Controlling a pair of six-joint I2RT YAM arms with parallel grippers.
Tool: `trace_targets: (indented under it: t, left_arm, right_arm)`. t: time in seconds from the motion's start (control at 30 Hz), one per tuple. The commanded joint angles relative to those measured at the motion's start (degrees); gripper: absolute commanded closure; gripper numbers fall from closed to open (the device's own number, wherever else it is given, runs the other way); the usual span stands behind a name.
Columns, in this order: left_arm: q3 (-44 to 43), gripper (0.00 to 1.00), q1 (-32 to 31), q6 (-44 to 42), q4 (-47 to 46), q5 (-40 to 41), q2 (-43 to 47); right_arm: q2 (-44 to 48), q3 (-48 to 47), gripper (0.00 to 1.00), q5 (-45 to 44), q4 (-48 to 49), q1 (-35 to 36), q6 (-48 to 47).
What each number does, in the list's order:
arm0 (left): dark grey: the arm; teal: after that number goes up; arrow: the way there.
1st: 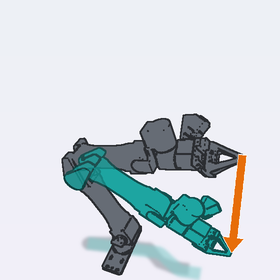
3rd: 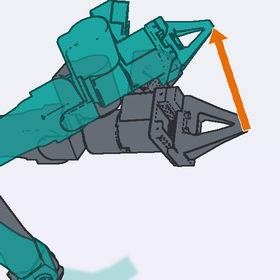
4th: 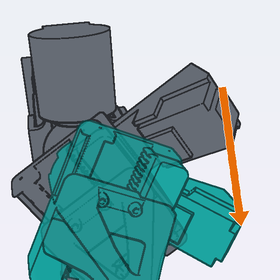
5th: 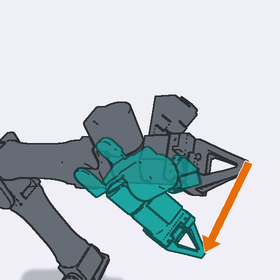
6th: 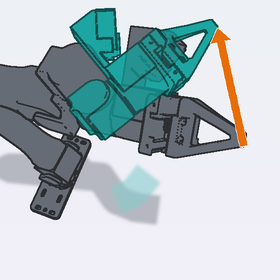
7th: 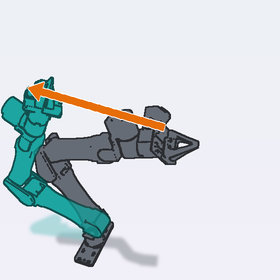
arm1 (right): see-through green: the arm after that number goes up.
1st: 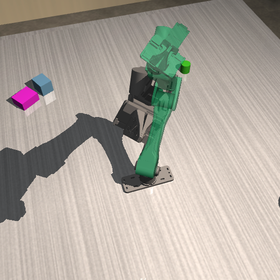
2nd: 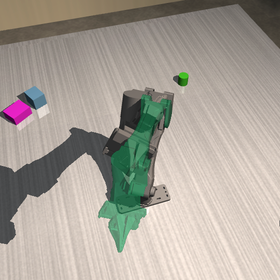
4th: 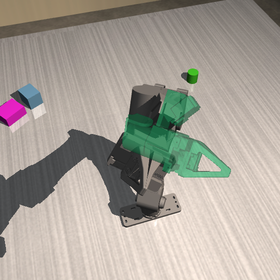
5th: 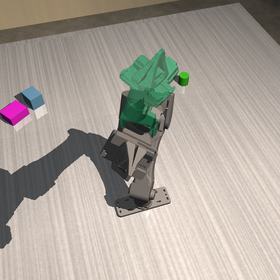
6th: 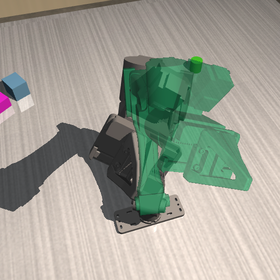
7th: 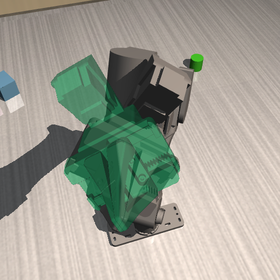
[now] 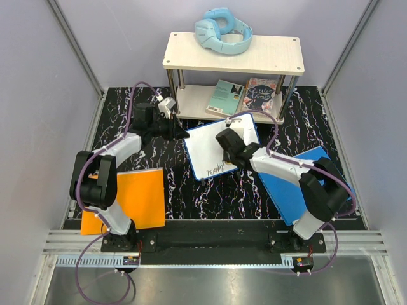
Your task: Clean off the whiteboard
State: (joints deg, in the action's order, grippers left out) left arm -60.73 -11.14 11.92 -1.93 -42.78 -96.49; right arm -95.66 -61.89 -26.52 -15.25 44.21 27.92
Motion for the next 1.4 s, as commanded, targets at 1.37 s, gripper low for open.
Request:
trace_targets:
  t: [1.37]
  left_arm:
    - [-1.6, 0.74, -0.1, -2.9, 1.3, -4.8, -2.0]
  right_arm:
    - [-18.4, -10.4, 1.0, -0.1, -2.4, 11.9, -14.7]
